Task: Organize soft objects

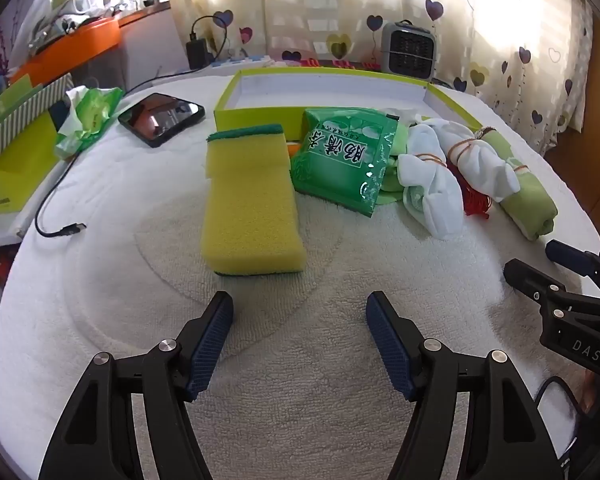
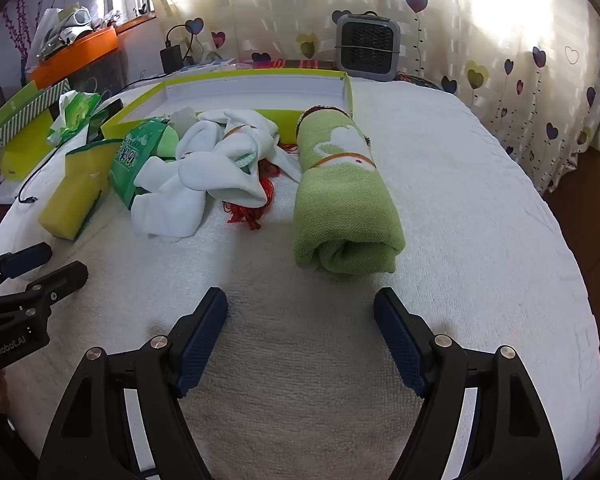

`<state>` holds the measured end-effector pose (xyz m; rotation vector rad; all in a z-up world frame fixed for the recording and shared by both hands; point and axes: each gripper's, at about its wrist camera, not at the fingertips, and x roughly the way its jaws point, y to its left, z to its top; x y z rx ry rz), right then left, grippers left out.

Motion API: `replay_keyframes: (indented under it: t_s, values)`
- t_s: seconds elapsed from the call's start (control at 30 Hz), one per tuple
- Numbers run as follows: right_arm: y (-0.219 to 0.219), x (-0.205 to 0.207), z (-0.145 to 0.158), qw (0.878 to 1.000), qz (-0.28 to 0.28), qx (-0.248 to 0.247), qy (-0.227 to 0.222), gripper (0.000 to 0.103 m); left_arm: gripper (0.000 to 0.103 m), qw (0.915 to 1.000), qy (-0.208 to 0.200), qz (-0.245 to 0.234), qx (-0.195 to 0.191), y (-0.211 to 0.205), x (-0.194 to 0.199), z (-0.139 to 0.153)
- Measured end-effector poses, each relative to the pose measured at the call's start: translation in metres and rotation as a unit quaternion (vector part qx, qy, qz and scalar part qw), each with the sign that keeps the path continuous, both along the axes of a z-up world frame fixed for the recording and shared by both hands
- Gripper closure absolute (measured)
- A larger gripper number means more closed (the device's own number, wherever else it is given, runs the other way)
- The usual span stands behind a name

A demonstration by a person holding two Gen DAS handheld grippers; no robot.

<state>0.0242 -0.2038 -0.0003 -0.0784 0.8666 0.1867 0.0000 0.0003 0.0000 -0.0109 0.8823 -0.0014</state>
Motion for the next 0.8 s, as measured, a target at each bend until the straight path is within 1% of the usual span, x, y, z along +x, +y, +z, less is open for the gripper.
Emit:
replay_keyframes:
  t_s: [0.07, 0.2, 0.3, 0.5, 0.53, 0.8]
  values:
    - [0.0, 0.0, 0.0, 1.0, 0.0, -0.001, 0.0, 0.026, 0.034, 1.0, -0.002, 0.001, 0.005, 0.0, 0.0, 0.0]
    - [0.0, 0.0, -0.001, 1.0, 0.0, 0.0, 0.0, 0.026, 0.034, 1.0, 0.001, 0.001, 0.003, 0.0, 0.0, 0.0]
    - [0.0, 0.0, -0.001, 1.0, 0.0, 0.0, 0.0, 0.026, 0.034, 1.0, -0.007, 0.003, 0.007, -0.002, -0.001, -0.001]
    - [0.0, 0.0, -0.001, 1.0, 0.0, -0.001, 0.0, 0.026, 0.033, 1.0, -0.001, 0.004, 0.005, 0.003, 0.01, 0.006]
    - [0.0, 0.0, -0.001, 1.0, 0.0, -0.001, 0.0, 0.026, 0.033, 1.0, -0.004, 0.004, 0.005, -0.002, 0.003, 0.003]
    - [0.0, 0.001, -0.001, 1.0, 0.0, -0.001, 0.0, 0.025, 0.033, 1.0, -0.007, 0.004, 0.004, -0.001, 0.0, 0.003]
